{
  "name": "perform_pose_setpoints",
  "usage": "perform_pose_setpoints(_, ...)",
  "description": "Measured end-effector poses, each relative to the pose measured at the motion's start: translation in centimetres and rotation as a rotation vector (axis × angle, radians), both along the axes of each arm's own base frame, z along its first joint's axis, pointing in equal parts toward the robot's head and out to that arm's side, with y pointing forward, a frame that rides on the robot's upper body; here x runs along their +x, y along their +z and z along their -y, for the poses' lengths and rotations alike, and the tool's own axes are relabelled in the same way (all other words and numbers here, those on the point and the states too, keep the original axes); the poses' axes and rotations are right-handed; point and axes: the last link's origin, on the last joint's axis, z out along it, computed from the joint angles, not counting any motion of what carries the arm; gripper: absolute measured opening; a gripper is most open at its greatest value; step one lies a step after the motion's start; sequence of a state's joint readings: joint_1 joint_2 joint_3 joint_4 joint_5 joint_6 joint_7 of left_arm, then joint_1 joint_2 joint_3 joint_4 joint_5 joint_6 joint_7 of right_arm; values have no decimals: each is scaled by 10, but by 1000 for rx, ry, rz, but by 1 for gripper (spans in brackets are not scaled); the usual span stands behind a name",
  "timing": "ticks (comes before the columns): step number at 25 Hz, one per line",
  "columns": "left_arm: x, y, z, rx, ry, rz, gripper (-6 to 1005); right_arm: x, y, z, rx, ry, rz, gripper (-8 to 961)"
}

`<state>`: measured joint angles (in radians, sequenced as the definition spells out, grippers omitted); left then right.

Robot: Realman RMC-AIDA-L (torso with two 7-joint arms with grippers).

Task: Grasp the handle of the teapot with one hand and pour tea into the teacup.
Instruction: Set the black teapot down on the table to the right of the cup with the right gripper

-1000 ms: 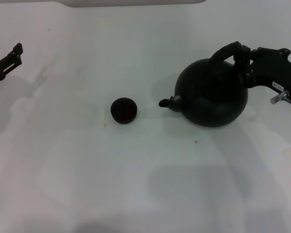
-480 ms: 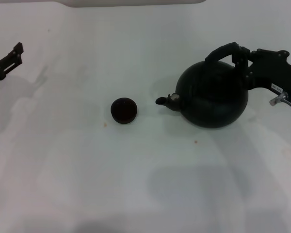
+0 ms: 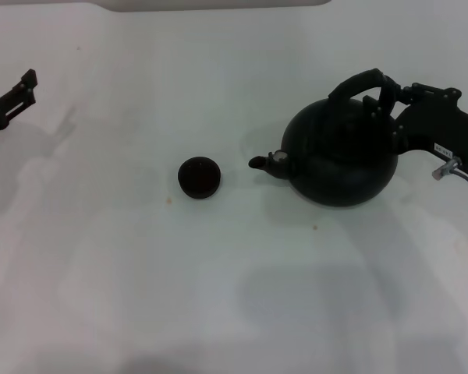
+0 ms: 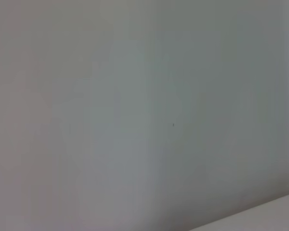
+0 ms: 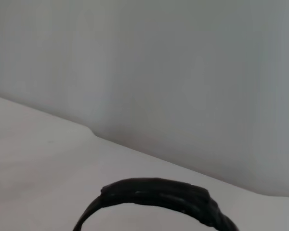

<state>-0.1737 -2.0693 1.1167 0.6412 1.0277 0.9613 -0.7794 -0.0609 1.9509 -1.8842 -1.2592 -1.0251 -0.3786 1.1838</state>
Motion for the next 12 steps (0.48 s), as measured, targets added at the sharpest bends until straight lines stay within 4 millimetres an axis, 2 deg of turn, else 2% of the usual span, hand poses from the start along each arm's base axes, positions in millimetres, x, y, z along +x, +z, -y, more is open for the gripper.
perform_pose_setpoints(3, 0, 0, 0, -1, 0, 0, 876, 2, 0, 0, 0, -2, 2, 332)
perform_pose_setpoints(12, -2, -1, 2, -2, 7, 2, 876, 9, 12, 4, 1, 5, -25, 548)
